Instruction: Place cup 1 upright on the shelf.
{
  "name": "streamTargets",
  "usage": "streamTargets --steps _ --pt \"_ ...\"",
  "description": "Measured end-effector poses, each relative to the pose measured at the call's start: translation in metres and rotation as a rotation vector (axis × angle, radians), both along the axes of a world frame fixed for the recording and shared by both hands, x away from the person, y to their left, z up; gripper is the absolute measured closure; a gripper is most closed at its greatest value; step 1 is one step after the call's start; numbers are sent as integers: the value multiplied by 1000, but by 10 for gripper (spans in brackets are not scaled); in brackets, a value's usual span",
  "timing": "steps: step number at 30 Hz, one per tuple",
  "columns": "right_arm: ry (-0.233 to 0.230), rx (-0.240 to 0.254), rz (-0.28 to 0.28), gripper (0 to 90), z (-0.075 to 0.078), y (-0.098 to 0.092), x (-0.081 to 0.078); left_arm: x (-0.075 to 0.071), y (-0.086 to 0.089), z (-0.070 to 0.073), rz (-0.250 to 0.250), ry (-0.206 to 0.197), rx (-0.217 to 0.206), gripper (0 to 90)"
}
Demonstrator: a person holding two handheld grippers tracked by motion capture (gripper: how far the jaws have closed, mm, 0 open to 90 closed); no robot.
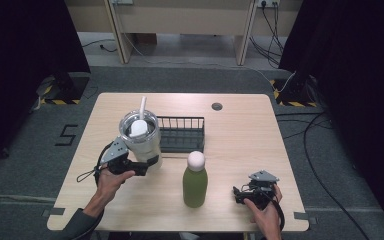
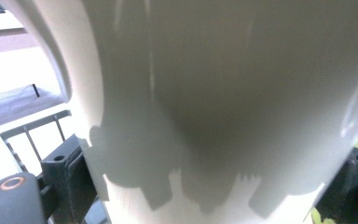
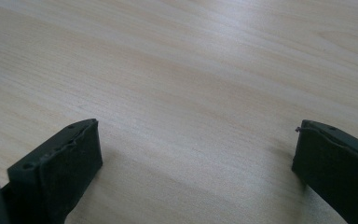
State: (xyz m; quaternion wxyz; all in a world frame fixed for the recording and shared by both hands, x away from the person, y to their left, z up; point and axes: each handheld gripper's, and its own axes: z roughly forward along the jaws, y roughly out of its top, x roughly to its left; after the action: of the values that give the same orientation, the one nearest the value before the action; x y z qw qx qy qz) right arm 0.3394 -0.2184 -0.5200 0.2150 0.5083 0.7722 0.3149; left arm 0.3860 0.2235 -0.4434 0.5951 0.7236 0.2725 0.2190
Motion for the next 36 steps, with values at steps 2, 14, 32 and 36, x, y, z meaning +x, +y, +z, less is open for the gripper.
streamTargets --steps 2,14,32,36 --pt "0 0 0 13 0 0 0 3 0 5 1 -3 6 109" --pt "0 0 0 12 0 0 0 22 -7 27 -19 -3 -8 109" --pt "0 -3 4 12 0 0 0 63 -17 50 8 -6 -19 109" --pt "4 1 -2 12 0 0 0 70 -18 51 13 2 -23 109"
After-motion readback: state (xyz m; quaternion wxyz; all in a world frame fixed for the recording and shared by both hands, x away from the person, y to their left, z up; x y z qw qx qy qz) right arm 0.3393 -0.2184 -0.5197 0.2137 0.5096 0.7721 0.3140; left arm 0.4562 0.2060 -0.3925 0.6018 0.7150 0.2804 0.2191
